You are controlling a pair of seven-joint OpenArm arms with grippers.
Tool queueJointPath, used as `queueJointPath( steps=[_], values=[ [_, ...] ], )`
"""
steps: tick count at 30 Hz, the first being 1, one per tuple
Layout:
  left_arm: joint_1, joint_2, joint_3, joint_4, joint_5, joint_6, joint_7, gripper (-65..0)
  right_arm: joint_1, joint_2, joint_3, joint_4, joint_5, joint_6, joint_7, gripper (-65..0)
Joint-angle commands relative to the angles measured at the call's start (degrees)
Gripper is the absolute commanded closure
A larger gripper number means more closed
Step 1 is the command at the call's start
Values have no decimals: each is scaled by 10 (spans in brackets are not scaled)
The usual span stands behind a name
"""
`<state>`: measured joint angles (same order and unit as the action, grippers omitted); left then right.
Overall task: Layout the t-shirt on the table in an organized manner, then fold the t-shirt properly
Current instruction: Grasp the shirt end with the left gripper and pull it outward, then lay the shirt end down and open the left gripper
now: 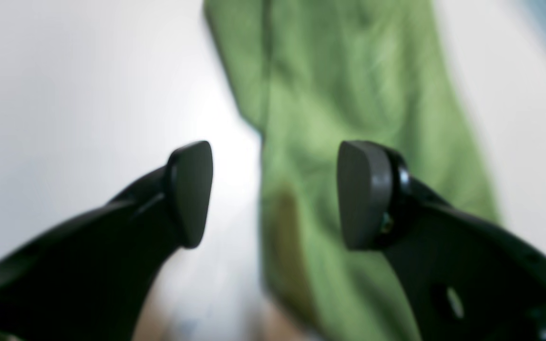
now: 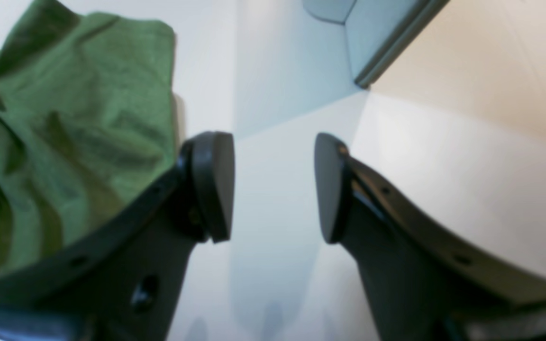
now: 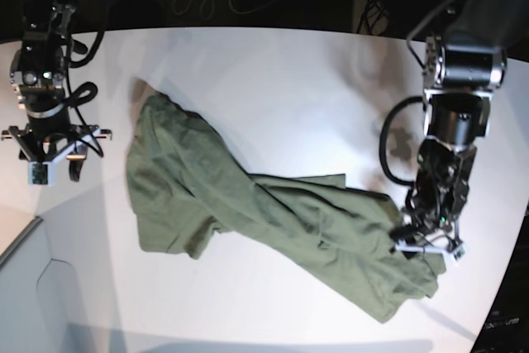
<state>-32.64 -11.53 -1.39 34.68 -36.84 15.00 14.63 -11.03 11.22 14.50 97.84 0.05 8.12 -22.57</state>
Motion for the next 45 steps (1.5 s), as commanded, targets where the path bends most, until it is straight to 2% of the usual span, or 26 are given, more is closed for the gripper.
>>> queueJointPath(
  steps=[1, 5, 13, 19, 21, 22, 23, 25, 26, 28, 31, 33, 40, 45],
  values=[
    [-7, -2, -1, 11, 3, -2, -12, -402, 1, 5, 2, 11, 0, -3, 14, -278],
    [21, 2, 2, 7, 3, -2, -12, -403, -2, 5, 2, 11, 0, -3, 15, -278],
    [32, 36, 3, 6, 4, -2, -12, -403, -17, 5, 3, 11, 0, -3, 15, -277],
    [31, 37, 3, 6, 4, -2, -12, -396, -38, 5, 4, 12, 0, -3, 16, -276],
    [31, 43, 3, 5, 4, -2, -12, -344, -41, 5, 4, 12, 0, -3, 16, -276],
    [32, 43, 3, 5, 4, -3, -12, -292, -41, 6, 4, 10, 0, -3, 16, -276],
    [32, 43, 3, 5, 4, -3, -12, -233, -41, 7, 4, 8, 0, -3, 16, -276],
    [32, 43, 3, 5, 4, -3, -12, -60, -41, 9, 5, 8, 0, -3, 16, -276],
    [32, 44, 3, 5, 4, -3, -11, 0, -41, 9, 5, 8, 0, -3, 16, -276],
    [37, 43, 3, 5, 4, -3, -10, -14, -41, 10, 5, 8, 0, -3, 16, -276],
    [55, 42, -1, 24, -2, -3, -8, 0, -40, 10, 5, 8, 0, -3, 16, -276],
    [85, 41, -2, 93, -4, -3, -7, 0, -40, 10, 5, 8, 0, -3, 16, -276],
    [271, 38, -13, 492, -32, 4, -10, 0, -38, 10, 5, 8, 0, -3, 17, -276],
    [427, 69, -74, 655, -35, 4, -11, 0, -37, 10, 4, 8, 0, -3, 18, -276]
  ],
)
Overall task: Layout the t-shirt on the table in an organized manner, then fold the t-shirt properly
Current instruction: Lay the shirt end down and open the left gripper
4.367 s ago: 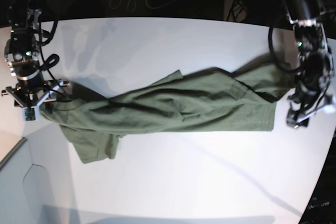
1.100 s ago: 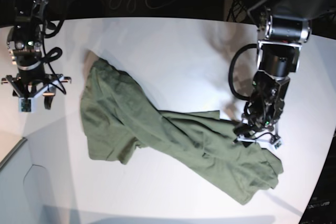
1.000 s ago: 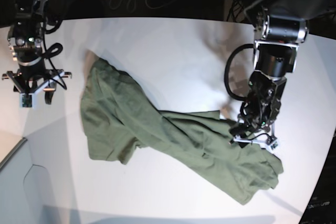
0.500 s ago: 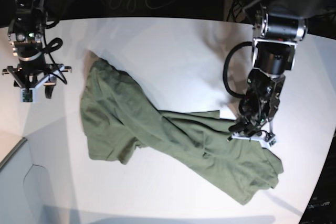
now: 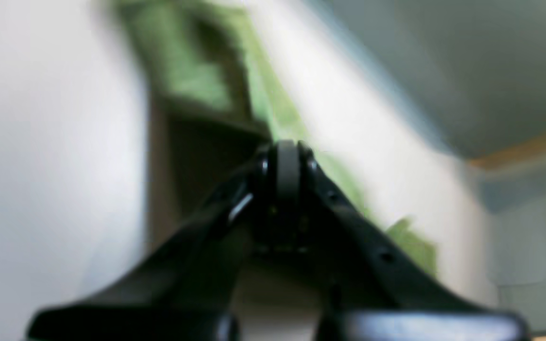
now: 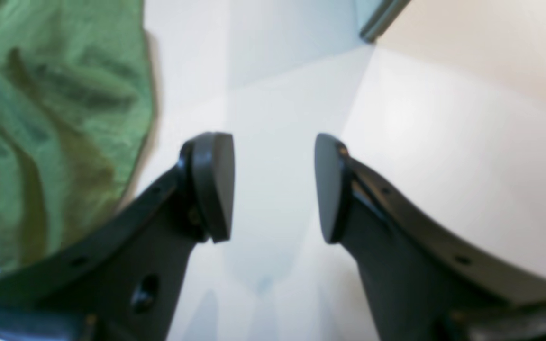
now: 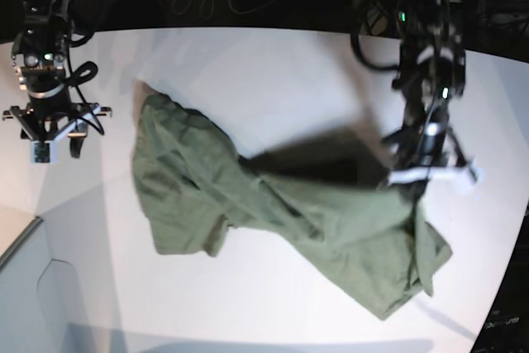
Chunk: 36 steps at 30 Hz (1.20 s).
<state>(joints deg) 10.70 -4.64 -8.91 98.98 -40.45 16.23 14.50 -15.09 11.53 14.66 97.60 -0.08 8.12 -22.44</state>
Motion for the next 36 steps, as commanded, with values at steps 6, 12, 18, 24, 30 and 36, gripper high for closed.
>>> queueJointPath(
  steps=[6, 12, 18, 24, 30, 36],
  values=[
    [151, 55, -63, 77, 1, -15, -10, 0, 11, 6, 2, 9, 1, -3, 16, -276],
    [182, 55, -65, 15, 1, -15, -7, -2, 8, 2, 1, 7, 1, -3, 16, -276],
    [191, 55, -66, -15, 1, -15, -6, -189, 8, 2, 1, 6, 2, -3, 16, -276],
    [214, 33, -69, 88, 1, -13, -6, -362, 7, 2, 1, 6, 2, -3, 16, -276],
    [87, -44, -64, 84, 17, -8, -3, -366, 10, 1, 1, 6, 2, -3, 15, -276],
    [-122, -81, -52, -78, 121, -7, 136, -366, 11, -9, 1, 6, 2, -3, 16, -277]
  ],
)
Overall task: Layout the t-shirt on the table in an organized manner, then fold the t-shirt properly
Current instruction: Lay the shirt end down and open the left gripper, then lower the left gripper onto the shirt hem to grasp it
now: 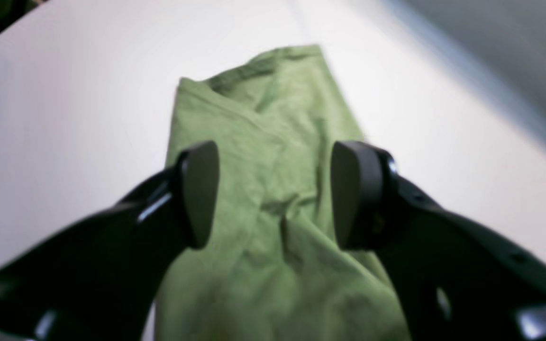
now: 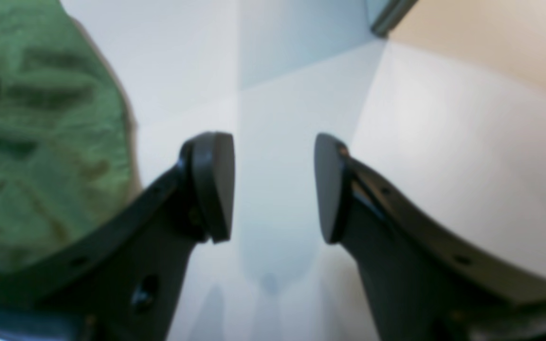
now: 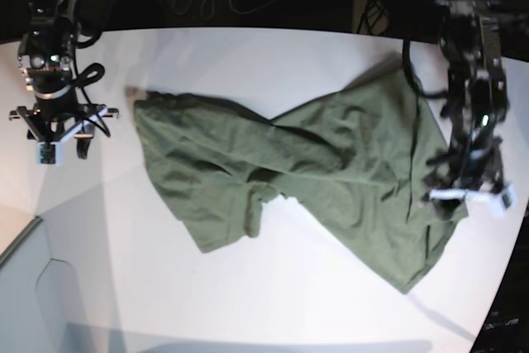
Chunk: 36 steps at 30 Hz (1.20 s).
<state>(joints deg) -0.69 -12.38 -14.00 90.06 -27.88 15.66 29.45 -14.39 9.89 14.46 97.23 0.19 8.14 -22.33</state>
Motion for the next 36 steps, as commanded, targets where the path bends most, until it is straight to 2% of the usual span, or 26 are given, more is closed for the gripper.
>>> queueJointPath(
  steps=[1, 3, 7, 12, 16, 21, 33, 36],
  values=[
    [-48, -3, -1, -28, 17, -1, 19, -366, 4, 7, 3, 10, -1, -3, 14, -277],
    [-119, 4, -1, -116, 62, -2, 62, -366, 4, 5, 3, 10, -1, -3, 14, -277],
    [-219, 43, 1, -261, 162, -2, 62, -366, 4, -5, 3, 10, -1, -3, 14, -277],
    [-299, 86, 0, -427, 320, -2, 5, -366, 4, -5, 3, 10, -1, -3, 12, -277],
    [-331, 101, -5, -537, 406, -2, -71, -366, 4, -5, 3, 10, -1, -3, 11, -277],
    [-339, 95, -6, -620, 423, -2, -128, -366, 4, -4, 4, 10, -1, -3, 11, -277],
    [-316, 79, -6, -623, 422, -2, -135, -364, 5, -2, 4, 9, -1, -3, 12, -277],
    [-316, 79, -12, -623, 421, -2, -136, -302, 12, -2, 3, 9, -1, -3, 11, -277]
  ],
)
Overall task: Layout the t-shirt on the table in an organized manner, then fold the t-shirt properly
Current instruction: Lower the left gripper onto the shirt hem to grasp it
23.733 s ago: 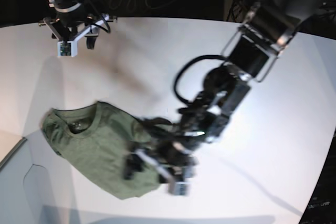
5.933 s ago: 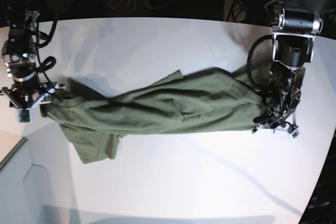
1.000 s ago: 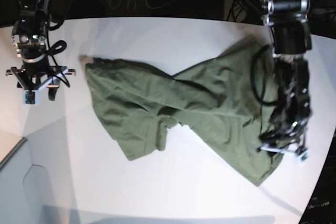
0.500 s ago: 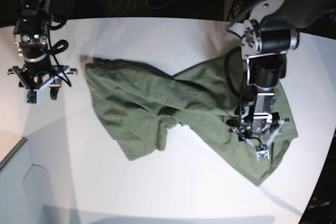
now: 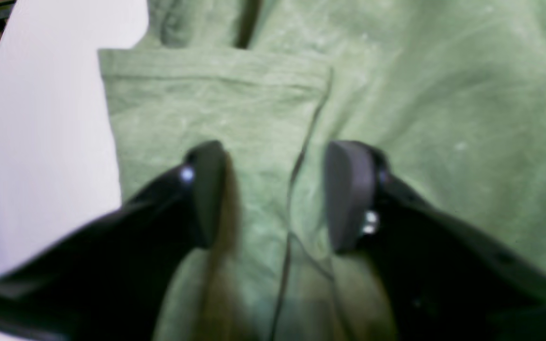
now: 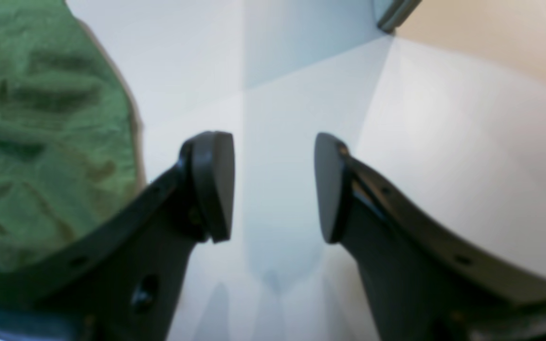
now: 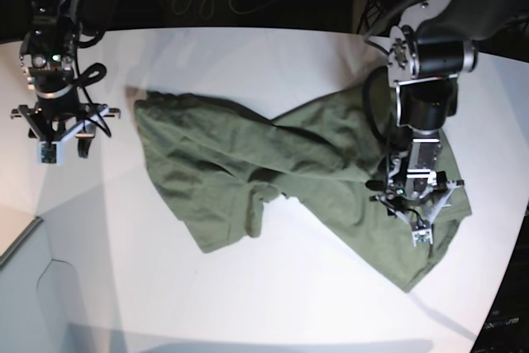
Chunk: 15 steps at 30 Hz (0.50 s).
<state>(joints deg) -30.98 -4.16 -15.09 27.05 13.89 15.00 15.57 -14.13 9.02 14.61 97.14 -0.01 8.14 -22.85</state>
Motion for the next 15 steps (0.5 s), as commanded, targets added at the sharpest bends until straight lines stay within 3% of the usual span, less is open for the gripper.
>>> queueJointPath(
  steps=[1, 5, 10, 15],
  values=[
    [-13, -2, -13, 8, 3, 4, 3, -267, 13, 7, 1, 10, 1, -3, 16, -277],
    [-7, 2, -76, 36, 3, 0, 3, -159, 15, 7, 3, 9, 1, -3, 16, -277],
    [29, 14, -94, 123, 3, -1, 7, -4, 17, 7, 3, 9, 1, -3, 16, -277],
    [79, 39, -105, 255, 3, -1, 10, -9, 19, 5, 1, 9, 1, -3, 16, -277]
  ],
)
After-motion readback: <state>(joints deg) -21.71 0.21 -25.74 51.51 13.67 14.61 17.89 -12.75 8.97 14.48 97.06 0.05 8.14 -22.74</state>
